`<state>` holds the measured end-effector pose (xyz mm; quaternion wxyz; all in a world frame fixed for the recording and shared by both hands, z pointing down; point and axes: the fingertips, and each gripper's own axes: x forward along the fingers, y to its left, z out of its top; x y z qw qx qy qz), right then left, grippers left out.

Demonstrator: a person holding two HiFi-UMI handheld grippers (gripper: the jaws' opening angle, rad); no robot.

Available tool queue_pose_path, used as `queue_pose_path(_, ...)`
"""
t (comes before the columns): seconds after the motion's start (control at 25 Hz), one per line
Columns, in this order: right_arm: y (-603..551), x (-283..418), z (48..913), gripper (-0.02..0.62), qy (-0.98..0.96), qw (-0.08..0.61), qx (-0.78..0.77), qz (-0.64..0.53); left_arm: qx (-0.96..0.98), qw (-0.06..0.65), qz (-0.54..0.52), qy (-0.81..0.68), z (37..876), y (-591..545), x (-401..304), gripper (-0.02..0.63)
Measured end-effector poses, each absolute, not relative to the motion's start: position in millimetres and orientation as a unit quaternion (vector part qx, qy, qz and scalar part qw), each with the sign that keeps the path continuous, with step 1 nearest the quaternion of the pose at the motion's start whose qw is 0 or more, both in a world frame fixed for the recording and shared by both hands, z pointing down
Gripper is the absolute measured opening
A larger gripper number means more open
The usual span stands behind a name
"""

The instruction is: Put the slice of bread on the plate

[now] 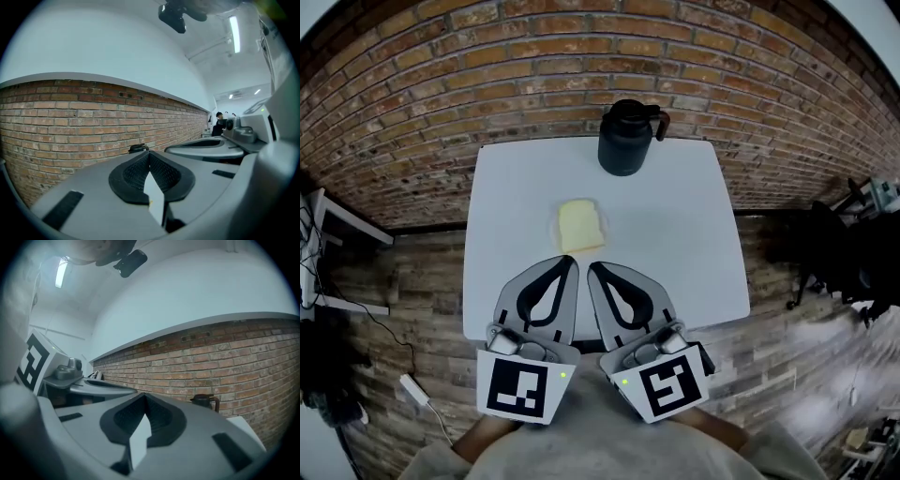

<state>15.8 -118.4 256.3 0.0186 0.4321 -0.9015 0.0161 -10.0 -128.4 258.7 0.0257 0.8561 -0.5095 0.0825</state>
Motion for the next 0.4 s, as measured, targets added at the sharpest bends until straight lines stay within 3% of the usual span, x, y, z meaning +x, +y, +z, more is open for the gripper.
queue_pose_path(0.4, -122.2, 14.5, 261.4, 0.006, -0.904, 0.022, 0.427, 0.022, 0.854, 0.032, 0.083, -0.513, 263.8, -133.5, -11.0, 0.011)
